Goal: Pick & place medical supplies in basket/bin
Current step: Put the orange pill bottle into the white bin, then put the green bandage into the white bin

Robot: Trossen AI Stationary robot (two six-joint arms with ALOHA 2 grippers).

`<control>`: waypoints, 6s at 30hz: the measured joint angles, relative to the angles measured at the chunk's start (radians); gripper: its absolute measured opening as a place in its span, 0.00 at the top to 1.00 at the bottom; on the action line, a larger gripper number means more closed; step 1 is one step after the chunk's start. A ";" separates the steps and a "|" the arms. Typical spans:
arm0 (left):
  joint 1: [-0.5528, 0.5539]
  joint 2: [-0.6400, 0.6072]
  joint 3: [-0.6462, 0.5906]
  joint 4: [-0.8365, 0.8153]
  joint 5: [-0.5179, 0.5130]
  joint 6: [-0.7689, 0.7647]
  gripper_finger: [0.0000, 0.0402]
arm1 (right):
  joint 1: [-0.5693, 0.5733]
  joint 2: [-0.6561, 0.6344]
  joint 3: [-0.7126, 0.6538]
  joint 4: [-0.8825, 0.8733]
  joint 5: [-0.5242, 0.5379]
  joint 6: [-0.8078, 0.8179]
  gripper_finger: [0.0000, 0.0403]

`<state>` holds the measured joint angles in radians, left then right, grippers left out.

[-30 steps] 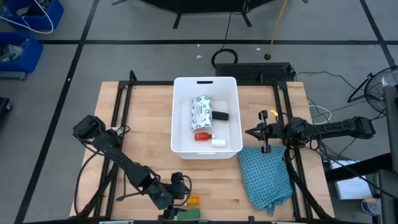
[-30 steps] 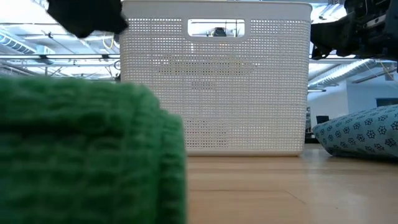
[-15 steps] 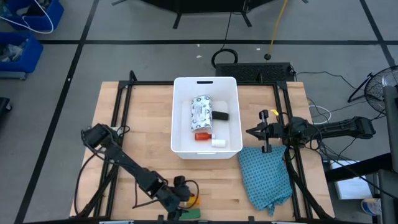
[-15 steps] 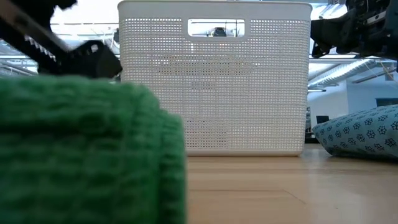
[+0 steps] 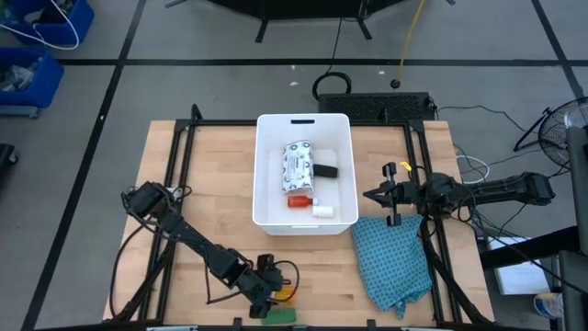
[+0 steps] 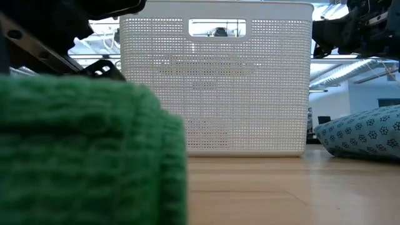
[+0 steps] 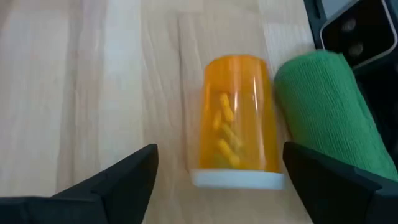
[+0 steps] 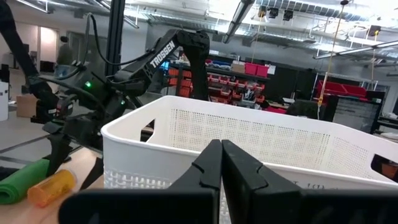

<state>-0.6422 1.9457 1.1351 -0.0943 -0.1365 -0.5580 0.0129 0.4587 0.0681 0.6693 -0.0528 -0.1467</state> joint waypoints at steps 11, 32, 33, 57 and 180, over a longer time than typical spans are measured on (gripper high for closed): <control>-0.001 0.000 0.000 -0.006 0.024 0.029 0.30 | 0.000 0.000 0.000 0.000 0.000 -0.003 1.00; -0.072 -0.329 -0.001 -0.171 -0.222 0.287 0.50 | 0.000 0.000 0.000 -0.016 0.000 0.002 1.00; -0.083 -0.374 -0.001 -0.216 -0.271 0.298 0.50 | 0.000 0.000 0.000 -0.015 0.000 0.001 1.00; -0.158 -1.344 -0.701 -0.067 -1.127 0.468 0.49 | 0.000 0.001 0.000 -0.102 -0.004 0.042 1.00; 0.256 -0.924 -0.168 -0.487 -0.282 0.330 0.99 | 0.001 0.010 -0.014 0.009 -0.048 0.070 1.00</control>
<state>-0.3861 1.0219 0.9676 -0.5812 -0.4188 -0.2281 0.0143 0.4683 0.0544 0.6781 -0.1013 -0.0762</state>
